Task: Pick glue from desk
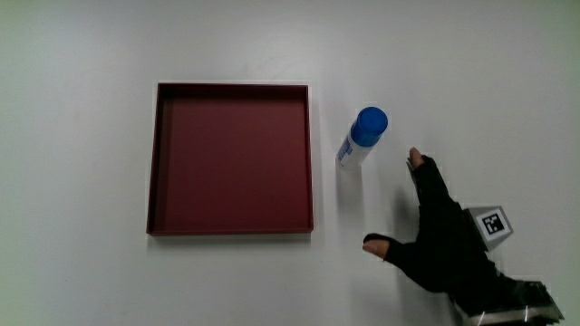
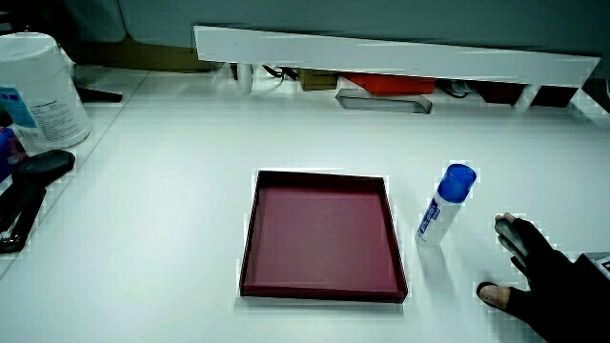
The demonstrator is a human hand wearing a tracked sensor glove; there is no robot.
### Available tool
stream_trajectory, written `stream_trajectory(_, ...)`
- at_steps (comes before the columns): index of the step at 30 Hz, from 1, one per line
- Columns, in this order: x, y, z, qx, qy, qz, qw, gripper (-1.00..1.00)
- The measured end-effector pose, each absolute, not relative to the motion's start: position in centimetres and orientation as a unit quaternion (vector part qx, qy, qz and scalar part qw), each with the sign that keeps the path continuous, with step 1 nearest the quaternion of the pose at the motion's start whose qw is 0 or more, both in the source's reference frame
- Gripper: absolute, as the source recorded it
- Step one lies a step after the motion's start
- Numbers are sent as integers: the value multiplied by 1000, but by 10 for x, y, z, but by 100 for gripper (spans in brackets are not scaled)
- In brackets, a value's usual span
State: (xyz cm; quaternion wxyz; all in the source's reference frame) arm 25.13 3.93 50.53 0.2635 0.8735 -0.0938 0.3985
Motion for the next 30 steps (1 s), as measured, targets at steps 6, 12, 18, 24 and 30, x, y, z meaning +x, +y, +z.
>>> stream_trajectory(6, 243, 15, 520, 776, -75, 566, 269, 0)
stream_trajectory(12, 229, -5, 522, 759, -70, 583, 281, 0)
stream_trajectory(18, 223, -20, 527, 750, -60, 594, 285, 0)
stream_trajectory(24, 220, -25, 528, 740, -61, 609, 279, 0)
stream_trajectory(30, 225, -26, 530, 727, -61, 641, 237, 24)
